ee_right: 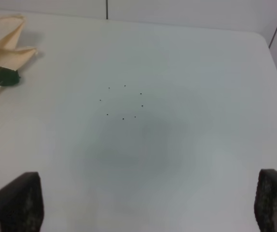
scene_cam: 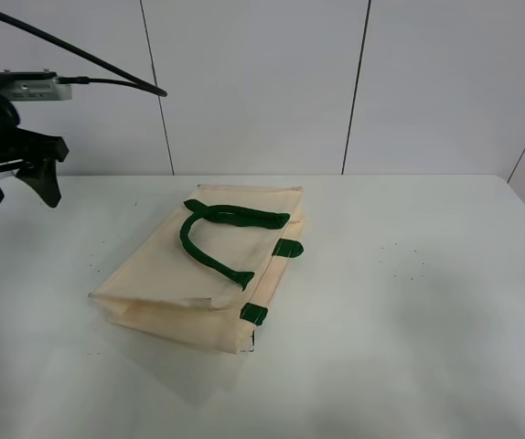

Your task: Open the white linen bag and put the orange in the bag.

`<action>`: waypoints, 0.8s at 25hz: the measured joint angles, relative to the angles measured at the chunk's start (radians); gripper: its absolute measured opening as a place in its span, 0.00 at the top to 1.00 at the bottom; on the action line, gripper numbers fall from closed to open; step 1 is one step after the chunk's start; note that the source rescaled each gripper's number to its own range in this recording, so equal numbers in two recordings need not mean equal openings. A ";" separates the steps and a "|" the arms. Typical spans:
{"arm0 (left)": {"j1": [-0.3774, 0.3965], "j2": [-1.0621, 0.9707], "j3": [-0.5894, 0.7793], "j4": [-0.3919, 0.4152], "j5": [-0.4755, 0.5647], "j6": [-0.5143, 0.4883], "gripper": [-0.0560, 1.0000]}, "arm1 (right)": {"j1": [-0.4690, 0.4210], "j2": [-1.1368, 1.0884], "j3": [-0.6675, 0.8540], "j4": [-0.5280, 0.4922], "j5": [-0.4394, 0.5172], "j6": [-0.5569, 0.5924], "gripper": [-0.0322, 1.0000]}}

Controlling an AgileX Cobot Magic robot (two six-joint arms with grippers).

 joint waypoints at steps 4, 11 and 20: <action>0.000 -0.252 0.203 0.000 0.001 0.005 0.09 | 0.000 0.000 0.000 0.000 0.000 0.000 0.00; 0.000 -0.694 0.588 0.000 -0.046 0.041 0.09 | 0.000 0.000 0.000 0.000 0.000 0.000 0.00; 0.000 -1.204 0.882 -0.011 -0.115 0.047 0.09 | 0.000 0.000 0.000 0.000 0.000 0.000 0.00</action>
